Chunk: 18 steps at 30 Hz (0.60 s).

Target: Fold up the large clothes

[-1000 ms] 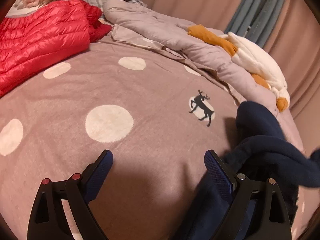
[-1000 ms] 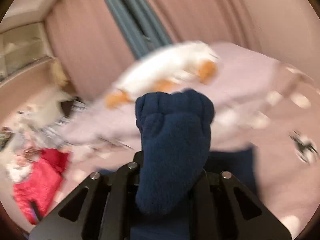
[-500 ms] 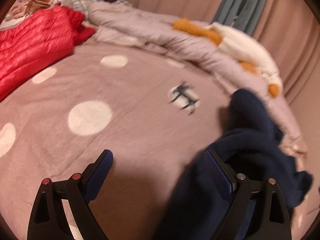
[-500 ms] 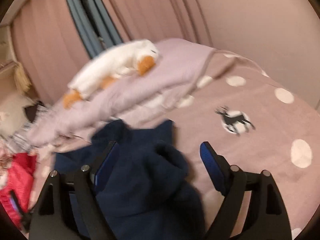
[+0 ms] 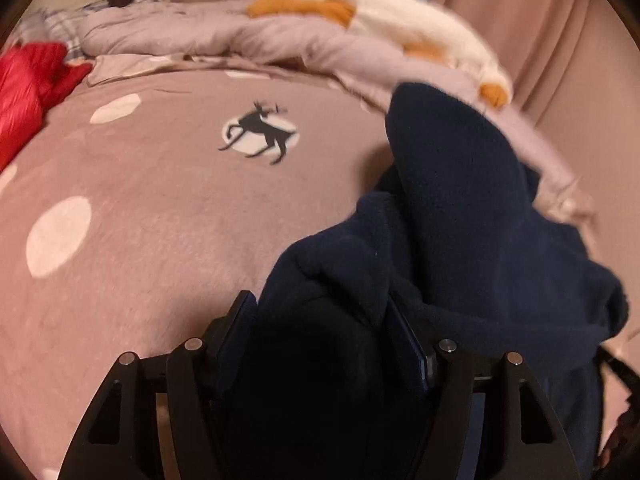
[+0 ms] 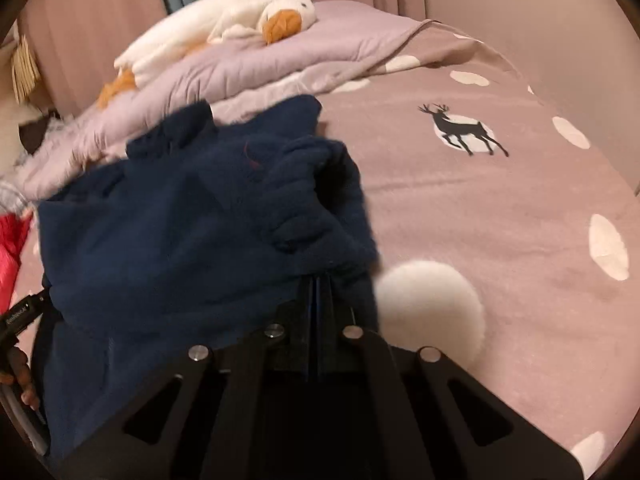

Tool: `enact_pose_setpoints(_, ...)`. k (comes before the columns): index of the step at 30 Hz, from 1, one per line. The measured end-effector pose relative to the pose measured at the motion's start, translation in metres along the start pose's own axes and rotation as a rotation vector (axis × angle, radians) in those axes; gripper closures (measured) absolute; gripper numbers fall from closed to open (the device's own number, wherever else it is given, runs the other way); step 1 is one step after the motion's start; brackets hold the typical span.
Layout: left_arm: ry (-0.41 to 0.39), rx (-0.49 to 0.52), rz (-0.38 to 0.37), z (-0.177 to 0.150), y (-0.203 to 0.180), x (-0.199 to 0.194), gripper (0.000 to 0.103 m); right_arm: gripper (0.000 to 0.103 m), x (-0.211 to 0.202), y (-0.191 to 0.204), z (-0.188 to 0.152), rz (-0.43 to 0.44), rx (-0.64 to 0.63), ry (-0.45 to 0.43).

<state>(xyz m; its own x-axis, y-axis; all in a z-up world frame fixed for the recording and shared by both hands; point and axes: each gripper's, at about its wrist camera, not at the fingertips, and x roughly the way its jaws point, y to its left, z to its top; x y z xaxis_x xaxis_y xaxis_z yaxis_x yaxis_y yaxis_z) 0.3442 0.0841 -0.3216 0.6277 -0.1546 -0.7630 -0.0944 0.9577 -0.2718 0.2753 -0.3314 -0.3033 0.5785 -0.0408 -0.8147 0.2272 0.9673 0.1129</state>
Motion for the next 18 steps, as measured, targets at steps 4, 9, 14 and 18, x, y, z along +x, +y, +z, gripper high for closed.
enact_pose_setpoints(4, 0.032, 0.076, 0.106, -0.011, 0.002, -0.004, 0.040, 0.096, -0.011, -0.021, 0.001, 0.080, 0.113, 0.006)
enact_pose_setpoints(9, -0.057, 0.043, 0.147, -0.007, 0.005, -0.036, 0.041, 0.089, -0.048, -0.012, 0.012, 0.117, 0.097, -0.088)
enact_pose_setpoints(14, -0.199, 0.006, 0.103, 0.022, 0.007, -0.055, 0.040, 0.007, -0.064, 0.013, 0.036, 0.174, 0.047, -0.201)
enact_pose_setpoints(18, 0.001, 0.035, 0.132, 0.018, 0.016, 0.001, 0.040, 0.007, -0.022, 0.012, 0.058, 0.199, 0.113, -0.126)
